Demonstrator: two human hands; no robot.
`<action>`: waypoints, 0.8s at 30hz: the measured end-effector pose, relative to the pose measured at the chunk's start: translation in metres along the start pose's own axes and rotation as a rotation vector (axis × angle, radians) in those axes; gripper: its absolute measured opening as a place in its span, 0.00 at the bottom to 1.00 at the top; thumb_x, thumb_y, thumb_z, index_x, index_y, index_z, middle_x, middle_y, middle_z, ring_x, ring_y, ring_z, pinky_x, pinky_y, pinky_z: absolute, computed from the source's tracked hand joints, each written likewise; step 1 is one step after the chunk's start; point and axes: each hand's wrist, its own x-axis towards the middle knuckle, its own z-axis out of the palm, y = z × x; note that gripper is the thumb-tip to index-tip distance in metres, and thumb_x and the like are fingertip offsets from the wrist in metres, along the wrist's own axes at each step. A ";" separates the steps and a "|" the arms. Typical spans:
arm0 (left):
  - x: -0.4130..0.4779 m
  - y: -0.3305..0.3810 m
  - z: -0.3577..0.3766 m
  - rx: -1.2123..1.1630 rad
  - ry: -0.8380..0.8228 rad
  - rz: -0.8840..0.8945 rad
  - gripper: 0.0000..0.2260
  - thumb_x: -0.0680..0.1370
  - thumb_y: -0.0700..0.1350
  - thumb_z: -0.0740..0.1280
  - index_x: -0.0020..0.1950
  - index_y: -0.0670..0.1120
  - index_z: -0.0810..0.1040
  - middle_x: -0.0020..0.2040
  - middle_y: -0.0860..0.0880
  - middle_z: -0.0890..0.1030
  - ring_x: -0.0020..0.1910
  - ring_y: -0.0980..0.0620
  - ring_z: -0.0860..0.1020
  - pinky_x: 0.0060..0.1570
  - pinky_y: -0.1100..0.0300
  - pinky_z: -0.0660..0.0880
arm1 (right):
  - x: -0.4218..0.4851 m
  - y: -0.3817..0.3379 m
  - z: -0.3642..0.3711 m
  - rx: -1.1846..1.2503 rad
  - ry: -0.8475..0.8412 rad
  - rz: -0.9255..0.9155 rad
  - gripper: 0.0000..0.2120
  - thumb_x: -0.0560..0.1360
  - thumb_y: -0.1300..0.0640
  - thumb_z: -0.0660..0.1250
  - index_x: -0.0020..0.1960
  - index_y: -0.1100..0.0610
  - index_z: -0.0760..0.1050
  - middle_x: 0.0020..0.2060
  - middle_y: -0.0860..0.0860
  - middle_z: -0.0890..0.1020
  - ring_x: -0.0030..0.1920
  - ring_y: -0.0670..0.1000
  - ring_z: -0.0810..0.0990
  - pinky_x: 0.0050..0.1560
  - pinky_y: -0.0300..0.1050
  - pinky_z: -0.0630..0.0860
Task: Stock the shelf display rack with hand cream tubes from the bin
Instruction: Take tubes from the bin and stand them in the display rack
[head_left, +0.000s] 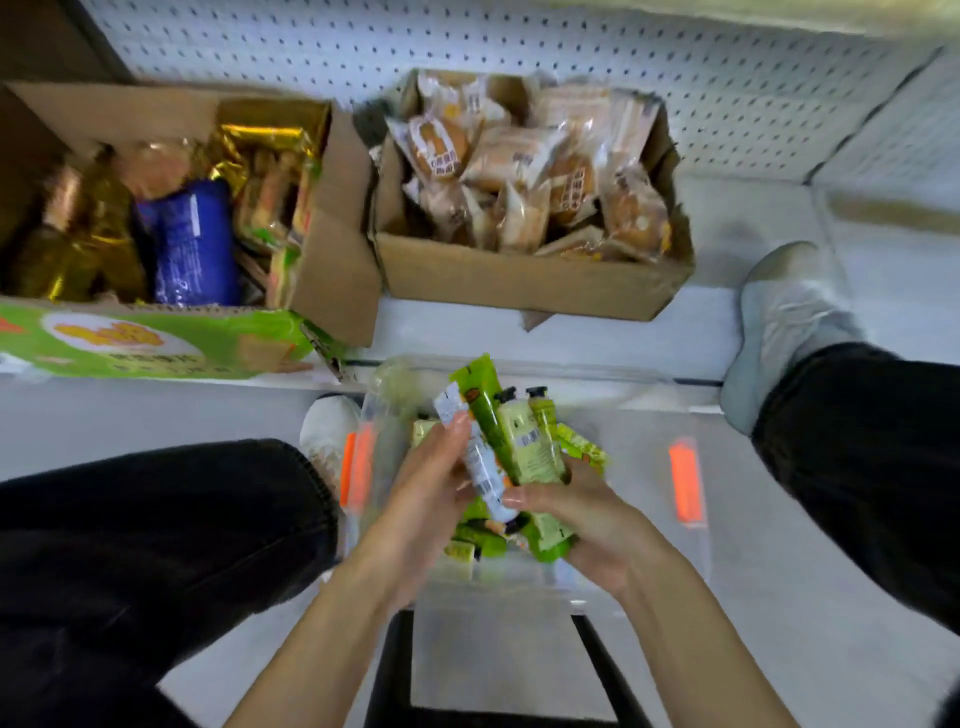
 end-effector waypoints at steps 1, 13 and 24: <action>-0.007 0.007 0.012 -0.053 -0.066 -0.003 0.13 0.76 0.49 0.62 0.48 0.46 0.83 0.43 0.48 0.86 0.43 0.56 0.84 0.39 0.65 0.79 | -0.008 -0.010 0.008 -0.010 0.004 -0.042 0.19 0.62 0.68 0.73 0.52 0.60 0.80 0.46 0.57 0.85 0.45 0.54 0.84 0.42 0.44 0.79; -0.032 0.067 0.064 -0.133 -0.084 -0.076 0.23 0.67 0.56 0.69 0.56 0.43 0.82 0.52 0.39 0.83 0.51 0.43 0.82 0.55 0.48 0.78 | -0.072 -0.068 0.043 -0.155 0.107 -0.355 0.17 0.73 0.50 0.65 0.60 0.54 0.76 0.53 0.52 0.84 0.56 0.51 0.82 0.58 0.48 0.77; -0.057 0.142 0.099 -0.074 -0.084 0.203 0.26 0.64 0.57 0.73 0.57 0.43 0.79 0.51 0.40 0.84 0.49 0.43 0.83 0.50 0.46 0.79 | -0.129 -0.164 0.050 -0.564 0.038 -0.449 0.13 0.80 0.53 0.59 0.61 0.53 0.77 0.53 0.50 0.84 0.52 0.46 0.82 0.52 0.39 0.78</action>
